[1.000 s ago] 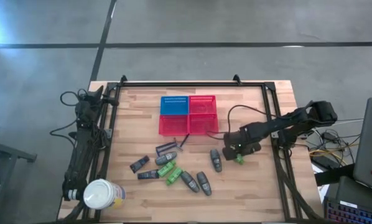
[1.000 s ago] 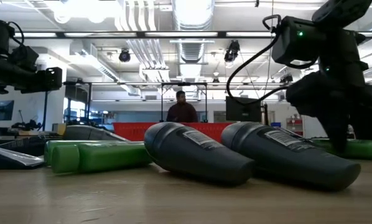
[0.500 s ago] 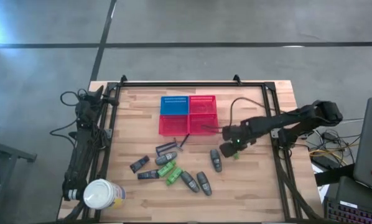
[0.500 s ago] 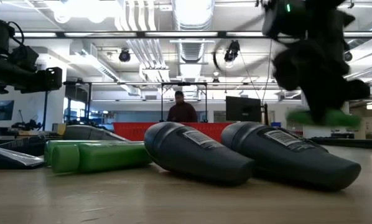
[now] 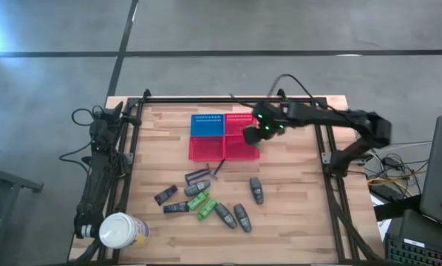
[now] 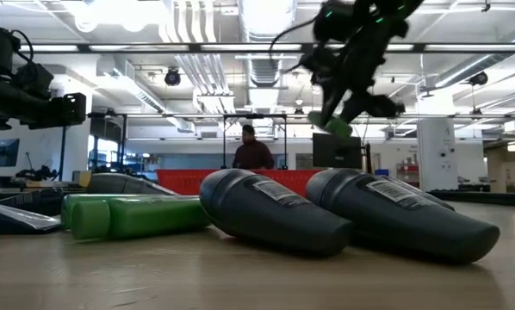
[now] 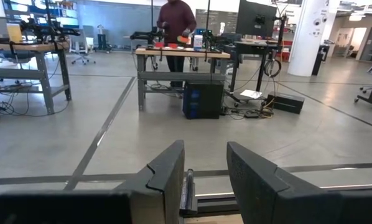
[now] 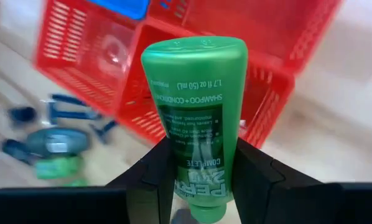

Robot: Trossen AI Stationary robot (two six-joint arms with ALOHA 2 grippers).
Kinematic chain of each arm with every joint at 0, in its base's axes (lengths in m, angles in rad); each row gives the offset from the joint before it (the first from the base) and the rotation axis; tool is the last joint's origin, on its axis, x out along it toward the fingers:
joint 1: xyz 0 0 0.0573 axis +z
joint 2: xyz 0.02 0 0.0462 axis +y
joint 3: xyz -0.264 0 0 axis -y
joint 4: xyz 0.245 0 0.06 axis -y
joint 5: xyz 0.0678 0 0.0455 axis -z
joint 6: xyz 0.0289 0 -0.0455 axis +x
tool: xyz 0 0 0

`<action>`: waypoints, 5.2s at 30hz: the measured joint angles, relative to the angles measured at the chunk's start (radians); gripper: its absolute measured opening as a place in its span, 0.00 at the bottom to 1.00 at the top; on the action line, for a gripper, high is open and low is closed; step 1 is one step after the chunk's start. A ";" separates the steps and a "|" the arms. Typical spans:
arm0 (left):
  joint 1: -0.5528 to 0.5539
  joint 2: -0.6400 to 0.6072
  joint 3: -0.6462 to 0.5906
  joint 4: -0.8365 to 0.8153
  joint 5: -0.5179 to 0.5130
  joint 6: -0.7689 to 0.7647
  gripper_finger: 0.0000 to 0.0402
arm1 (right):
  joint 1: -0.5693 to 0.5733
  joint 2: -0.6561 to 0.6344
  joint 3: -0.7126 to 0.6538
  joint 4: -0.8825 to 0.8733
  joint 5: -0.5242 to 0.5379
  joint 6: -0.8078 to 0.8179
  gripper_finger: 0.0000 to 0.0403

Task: Pick & Place Travel size toiletries
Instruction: Put the shampoo into the top red bin, then put the shave cream into the bottom left red bin

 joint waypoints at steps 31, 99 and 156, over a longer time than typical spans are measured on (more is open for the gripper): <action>0.000 0.000 0.000 -0.004 -0.007 0.039 0.31 | -0.079 0.569 0.860 -0.518 0.283 -0.882 0.71; -1.852 0.904 0.591 -0.731 -0.094 -0.828 0.77 | -0.013 0.245 0.571 -0.509 0.308 -0.781 0.91; -1.275 1.200 0.902 -0.438 -0.111 0.177 0.32 | -0.014 -0.190 -0.017 -0.176 0.384 -0.557 0.91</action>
